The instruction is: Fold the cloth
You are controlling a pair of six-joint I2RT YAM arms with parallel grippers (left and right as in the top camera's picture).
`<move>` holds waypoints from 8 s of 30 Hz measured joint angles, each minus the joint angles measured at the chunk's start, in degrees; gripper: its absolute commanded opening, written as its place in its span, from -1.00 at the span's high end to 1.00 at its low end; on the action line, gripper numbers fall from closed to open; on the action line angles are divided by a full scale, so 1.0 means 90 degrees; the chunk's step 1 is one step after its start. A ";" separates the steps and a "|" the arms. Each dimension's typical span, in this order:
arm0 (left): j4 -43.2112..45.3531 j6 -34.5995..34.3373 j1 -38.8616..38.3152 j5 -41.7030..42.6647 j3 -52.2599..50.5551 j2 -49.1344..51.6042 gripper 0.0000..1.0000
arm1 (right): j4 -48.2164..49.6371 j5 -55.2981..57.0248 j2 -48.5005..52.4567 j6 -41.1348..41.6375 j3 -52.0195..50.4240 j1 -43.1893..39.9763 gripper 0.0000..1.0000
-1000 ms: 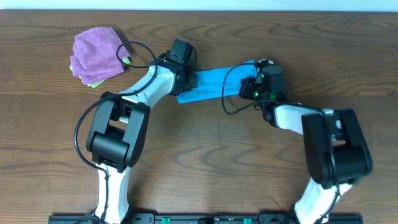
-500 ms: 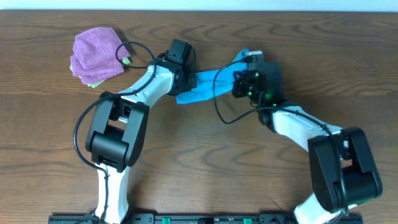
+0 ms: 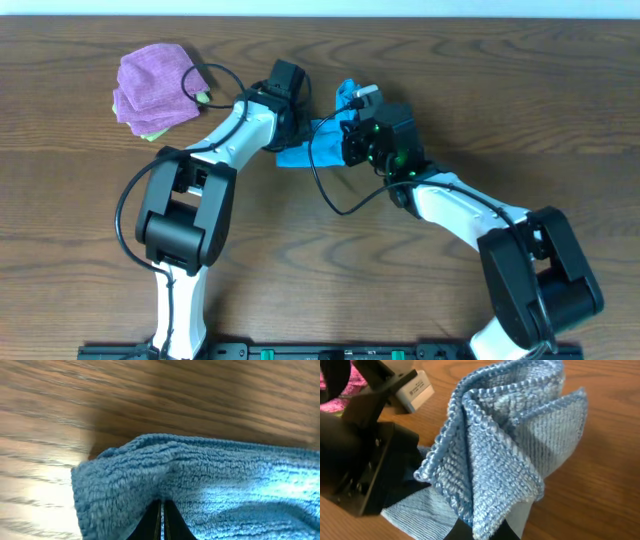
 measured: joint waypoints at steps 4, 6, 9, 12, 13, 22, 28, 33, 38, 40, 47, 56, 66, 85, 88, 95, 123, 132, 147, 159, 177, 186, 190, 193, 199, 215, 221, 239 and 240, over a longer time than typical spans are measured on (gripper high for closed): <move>-0.0279 0.0119 0.0119 -0.0029 0.0311 0.0002 0.88 | -0.0005 0.0000 0.0000 -0.0012 0.0015 0.0046 0.98; -0.0420 0.0216 0.0165 -0.0029 0.0534 0.0002 0.89 | -0.0034 0.0017 0.0002 -0.0012 0.0070 0.0063 0.98; -0.0617 0.0384 0.0185 -0.0039 0.0879 0.0002 0.88 | -0.0153 0.0022 0.0012 -0.0012 0.0248 0.0100 0.97; -0.0767 0.0529 0.0182 -0.0078 0.1243 0.0002 0.88 | -0.0340 0.0024 0.0080 -0.0068 0.0515 0.0126 0.97; -0.0811 0.0556 0.0185 -0.0078 0.1324 0.0002 0.88 | -0.0386 0.0024 0.0109 -0.0107 0.0580 0.0129 0.97; -0.0901 0.0648 0.0580 -0.0078 0.1702 0.0000 0.88 | -0.0585 0.0029 0.0228 -0.0440 0.0799 0.0313 0.97; -0.0920 0.0648 0.1064 -0.0100 0.1707 -0.0090 0.88 | -0.0593 0.0039 0.0418 -0.0527 0.0942 0.0510 0.98; -0.0930 0.0648 0.1304 -0.0146 0.1707 -0.0408 0.88 | -0.0644 0.0044 0.0799 -0.0554 0.1163 0.0646 0.97; -0.1022 0.0648 0.1416 -0.0148 0.1715 -0.0695 0.88 | -0.0835 0.0049 0.1246 -0.0559 0.1460 0.0811 0.98; -0.1100 0.0651 0.1423 -0.0151 0.1715 -0.0709 0.88 | -0.0855 0.0049 0.1360 -0.0563 0.1566 0.0855 0.97; -0.1212 0.0673 0.1447 -0.0148 0.1715 -0.0709 0.88 | -0.1001 0.0051 0.1637 -0.0614 0.1950 0.1066 0.97; -0.1219 0.0673 0.1549 -0.0148 0.1715 -0.0709 0.88 | -0.1129 0.0053 0.1688 -0.0748 0.1962 0.1401 0.74; -0.1280 0.0673 0.1552 -0.0148 0.1715 -0.0709 0.89 | -0.1217 0.0029 0.1688 -0.0908 0.1962 0.1902 -0.47; -0.1474 0.0782 0.1865 -0.0146 0.1724 -0.1183 -0.72 | -0.2132 -0.0027 0.0629 -0.0789 0.1965 0.1989 -0.99; -0.1647 0.0775 0.1870 -0.0146 0.1739 -0.1294 -0.91 | -0.2431 0.0049 0.0226 -0.0675 0.1967 0.1928 -0.98; -0.2254 0.0763 0.1880 0.0172 0.1770 -0.1467 -0.91 | -0.3951 -0.0323 -0.0624 -0.0204 0.1979 0.1110 -0.99; -0.3701 0.0597 0.2319 0.1773 0.0240 -0.1647 -0.90 | -0.7922 -0.0449 -1.0758 0.0780 -0.2392 -0.1608 -0.99; -0.1664 0.0095 0.2302 0.2817 -0.1552 -0.1676 -0.90 | -0.7861 -0.0449 -1.1154 0.1122 -0.2402 -0.1608 -0.98; 0.0988 -0.1870 0.1899 0.3660 -0.2868 -0.1685 -0.91 | -0.8335 -0.0440 -1.1154 0.1464 -0.2404 -0.1608 -0.98; 0.1569 -0.2499 0.1574 0.2919 -0.2948 -0.1710 -0.85 | -0.8918 -0.0432 -1.1154 0.1506 -0.2412 -0.1608 -0.99; 0.1996 -0.2574 0.0770 0.1343 -0.2953 -0.1722 0.88 | -0.9386 -0.0432 -1.1154 0.1508 -0.2414 -0.1608 -0.99; 0.2229 -0.1814 0.0770 0.1445 -0.2815 -0.1722 0.89 | -0.9398 -0.0432 -1.1154 0.1508 -0.2414 -0.1608 -0.99; 0.1503 -0.1491 0.0770 0.1535 -0.1938 -0.1722 0.88 | -0.9398 -0.0430 -1.1154 0.1508 -0.2414 -0.1608 -0.99; 0.0974 -0.1311 0.0777 0.1489 -0.1095 -0.1722 0.89 | -0.9401 -0.0430 -1.1154 0.1508 -0.2416 -0.1608 -0.99; 0.0170 -0.1110 0.1013 0.1044 0.0313 -0.1722 0.89 | -0.9398 -0.0430 -1.1154 0.1508 -0.2416 -0.1608 -0.99; 0.1443 -0.1018 0.2569 0.0498 0.0862 -0.1719 0.89 | -0.9401 -0.0430 -1.1154 0.1508 -0.2416 -0.1608 -0.99; 0.1644 -0.0772 0.2591 0.0291 0.1020 -0.1404 0.89 | -0.9401 -0.0430 -1.1154 0.1508 -0.2416 -0.1608 -0.98; 0.1290 0.0109 0.2596 -0.0321 0.1299 -0.0622 0.88 | -0.9401 -0.0430 -1.1154 0.1508 -0.2416 -0.1608 -0.99; 0.1285 0.0126 0.2608 -0.0333 0.1302 -0.0622 0.89 | -0.9401 -0.0430 -1.1154 0.1508 -0.2416 -0.1608 -0.98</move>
